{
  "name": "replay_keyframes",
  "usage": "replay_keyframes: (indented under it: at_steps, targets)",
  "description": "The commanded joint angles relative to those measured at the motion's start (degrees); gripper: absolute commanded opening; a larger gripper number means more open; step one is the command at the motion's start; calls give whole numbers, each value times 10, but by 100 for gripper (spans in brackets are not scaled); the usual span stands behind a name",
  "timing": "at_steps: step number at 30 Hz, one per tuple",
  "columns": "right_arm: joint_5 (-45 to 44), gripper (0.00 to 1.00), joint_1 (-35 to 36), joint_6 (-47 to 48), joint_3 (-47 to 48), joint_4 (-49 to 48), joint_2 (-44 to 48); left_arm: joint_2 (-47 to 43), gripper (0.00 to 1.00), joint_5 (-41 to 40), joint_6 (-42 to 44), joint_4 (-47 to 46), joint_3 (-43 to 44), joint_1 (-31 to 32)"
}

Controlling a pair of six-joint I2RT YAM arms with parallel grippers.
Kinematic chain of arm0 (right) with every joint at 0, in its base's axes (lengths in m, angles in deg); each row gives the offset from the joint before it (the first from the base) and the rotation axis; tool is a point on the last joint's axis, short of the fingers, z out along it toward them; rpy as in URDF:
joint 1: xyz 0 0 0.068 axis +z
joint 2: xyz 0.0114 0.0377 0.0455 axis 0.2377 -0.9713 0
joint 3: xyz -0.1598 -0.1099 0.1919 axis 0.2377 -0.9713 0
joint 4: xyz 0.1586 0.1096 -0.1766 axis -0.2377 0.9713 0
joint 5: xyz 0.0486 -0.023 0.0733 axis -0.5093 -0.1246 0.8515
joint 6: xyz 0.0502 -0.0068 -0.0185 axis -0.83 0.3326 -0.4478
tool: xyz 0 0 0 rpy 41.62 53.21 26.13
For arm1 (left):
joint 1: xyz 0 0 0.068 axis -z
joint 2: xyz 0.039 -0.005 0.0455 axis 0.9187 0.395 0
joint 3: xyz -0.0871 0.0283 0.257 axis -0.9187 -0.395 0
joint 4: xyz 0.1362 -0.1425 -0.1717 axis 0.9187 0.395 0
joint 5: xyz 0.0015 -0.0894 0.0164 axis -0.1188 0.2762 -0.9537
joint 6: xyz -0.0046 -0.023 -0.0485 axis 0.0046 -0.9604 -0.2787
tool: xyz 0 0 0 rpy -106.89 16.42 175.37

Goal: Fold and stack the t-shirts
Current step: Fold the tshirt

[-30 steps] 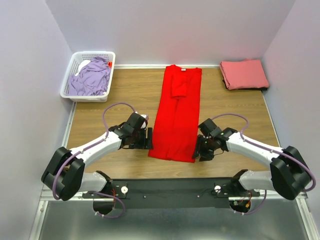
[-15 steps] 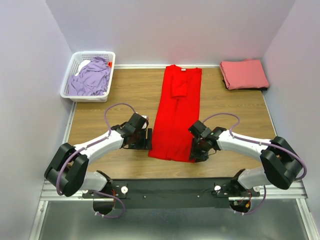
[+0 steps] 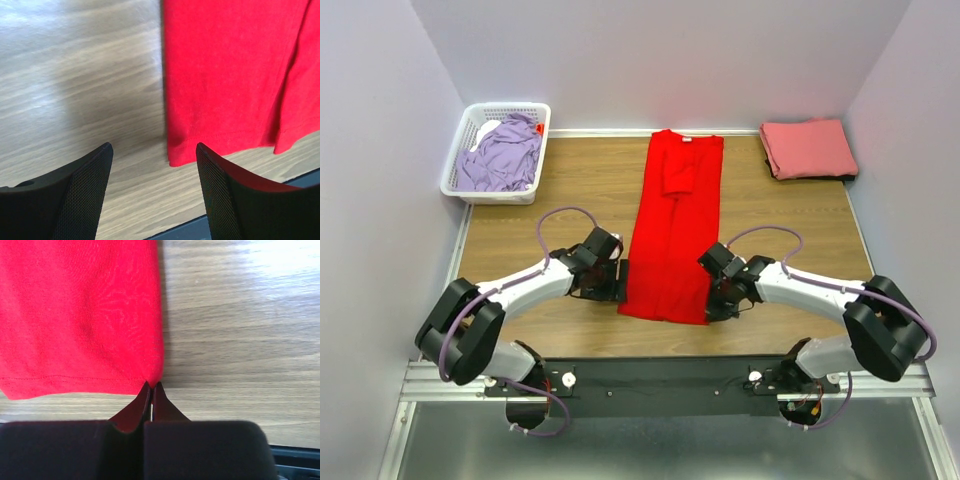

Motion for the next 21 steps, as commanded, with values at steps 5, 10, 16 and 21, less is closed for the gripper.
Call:
replay_keyframes:
  at_steps: [5, 10, 16, 21]
  targets:
    - [-32, 1, 2, 15, -39, 27, 23, 24, 72, -5, 0, 15, 25, 32]
    - [-31, 1, 2, 21, -36, 26, 26, 44, 67, -9, -7, 23, 42, 54]
    - [-31, 1, 2, 28, -32, 27, 22, 68, 56, -36, -23, 53, 52, 77]
    - [-32, 1, 2, 34, -34, 26, 26, 69, 45, -46, -48, 66, 46, 87]
